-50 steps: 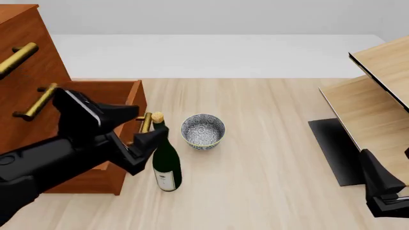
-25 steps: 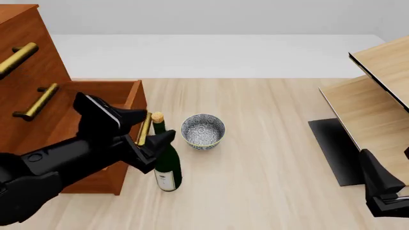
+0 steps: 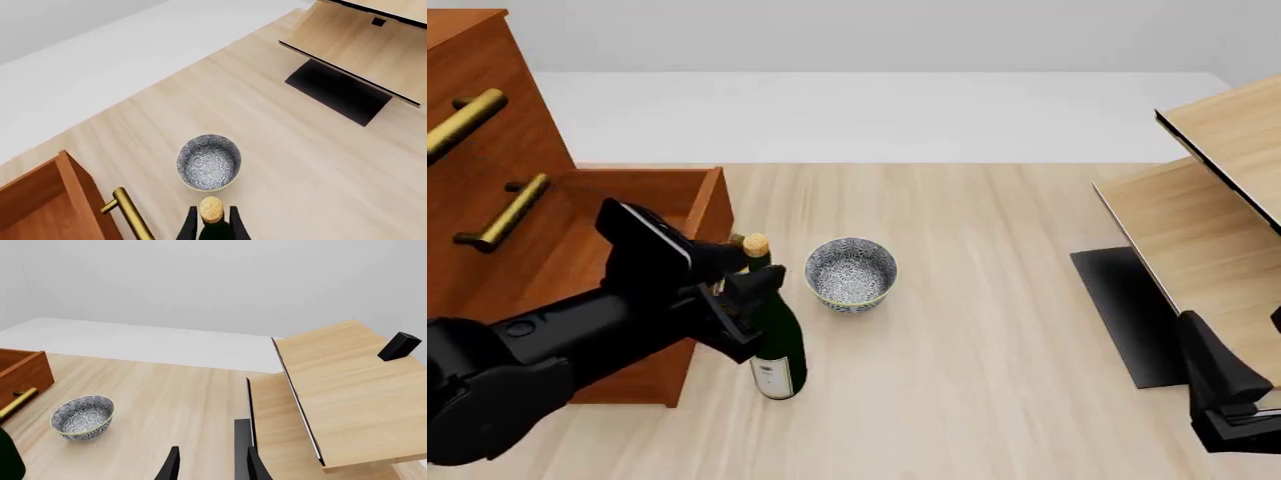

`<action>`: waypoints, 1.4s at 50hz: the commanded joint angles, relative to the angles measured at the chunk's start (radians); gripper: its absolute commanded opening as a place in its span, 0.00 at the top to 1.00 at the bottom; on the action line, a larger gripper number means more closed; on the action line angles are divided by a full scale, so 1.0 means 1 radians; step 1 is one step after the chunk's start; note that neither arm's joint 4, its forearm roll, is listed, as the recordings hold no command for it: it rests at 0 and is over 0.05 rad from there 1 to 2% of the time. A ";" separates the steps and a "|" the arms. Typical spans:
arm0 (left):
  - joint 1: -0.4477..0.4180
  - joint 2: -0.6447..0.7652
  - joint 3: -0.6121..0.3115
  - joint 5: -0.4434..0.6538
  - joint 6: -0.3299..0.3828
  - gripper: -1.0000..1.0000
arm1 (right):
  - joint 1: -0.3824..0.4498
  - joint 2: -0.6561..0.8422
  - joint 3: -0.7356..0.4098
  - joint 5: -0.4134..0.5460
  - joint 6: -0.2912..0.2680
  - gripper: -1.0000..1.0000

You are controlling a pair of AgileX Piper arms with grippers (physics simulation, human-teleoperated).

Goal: Put the wine bottle in the bottom drawer of the cabinet.

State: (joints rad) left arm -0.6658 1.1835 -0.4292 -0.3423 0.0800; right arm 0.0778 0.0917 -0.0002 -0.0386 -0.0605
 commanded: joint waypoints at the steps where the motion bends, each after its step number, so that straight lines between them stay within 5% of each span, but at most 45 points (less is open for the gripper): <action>1: -0.011 0.007 -0.001 -0.002 -0.015 1.00 | 0.000 0.001 0.000 -0.001 0.001 0.00; 21: -0.022 -0.040 0.001 0.034 -0.015 1.00 | 0.001 -0.002 0.000 0.002 -0.001 0.00; 42: -0.001 -0.309 -0.069 0.306 -0.010 1.00 | 0.004 -0.003 0.000 0.003 -0.008 0.00; 70: 0.063 -0.524 -0.486 0.766 0.028 1.00 | 0.006 -0.005 0.000 0.006 -0.014 0.00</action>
State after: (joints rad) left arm -0.6303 0.7123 -0.7689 0.2899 0.0795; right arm 0.0824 0.0869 -0.0002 -0.0335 -0.0713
